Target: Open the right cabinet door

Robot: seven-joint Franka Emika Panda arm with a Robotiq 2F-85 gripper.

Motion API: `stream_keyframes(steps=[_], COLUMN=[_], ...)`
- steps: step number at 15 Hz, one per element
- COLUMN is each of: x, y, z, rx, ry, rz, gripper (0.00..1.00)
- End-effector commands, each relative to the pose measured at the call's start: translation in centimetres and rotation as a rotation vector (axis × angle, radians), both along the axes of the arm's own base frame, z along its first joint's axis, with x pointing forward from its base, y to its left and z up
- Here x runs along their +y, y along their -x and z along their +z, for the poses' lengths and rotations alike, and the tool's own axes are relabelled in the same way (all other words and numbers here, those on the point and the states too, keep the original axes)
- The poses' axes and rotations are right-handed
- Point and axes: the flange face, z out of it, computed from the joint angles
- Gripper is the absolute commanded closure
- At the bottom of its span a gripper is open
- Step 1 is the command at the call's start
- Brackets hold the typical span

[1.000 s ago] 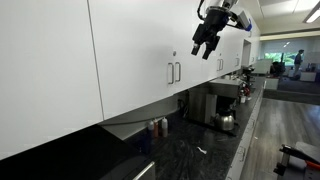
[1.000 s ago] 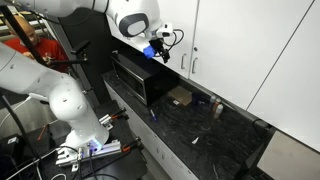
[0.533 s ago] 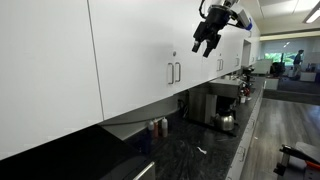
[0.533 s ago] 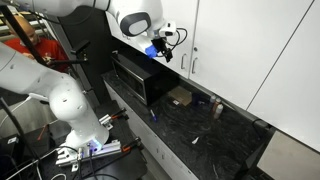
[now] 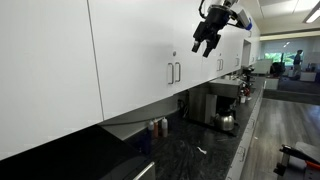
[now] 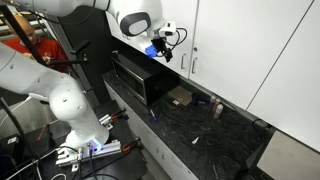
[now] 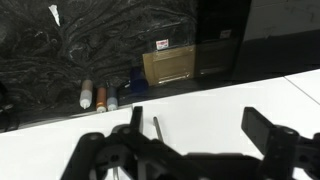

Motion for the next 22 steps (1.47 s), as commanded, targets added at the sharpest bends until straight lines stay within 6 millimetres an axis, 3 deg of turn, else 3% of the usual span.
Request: stream_keyframes(steps=[1,6,9,22], x=[0.1,-1.2,-2.5,-7.1], y=[-0.6,-1.4,-2.0,-6.3], z=[0.7,2.3,2.3,-2.7], rx=[-0.019,-0.068,-0.102,-0.188], ry=[0.013,0.01,0.007,-0.092], rz=[0.002,-0.005,-0.02,0.074], gripper=[0.0,0.0,0.0,0.0])
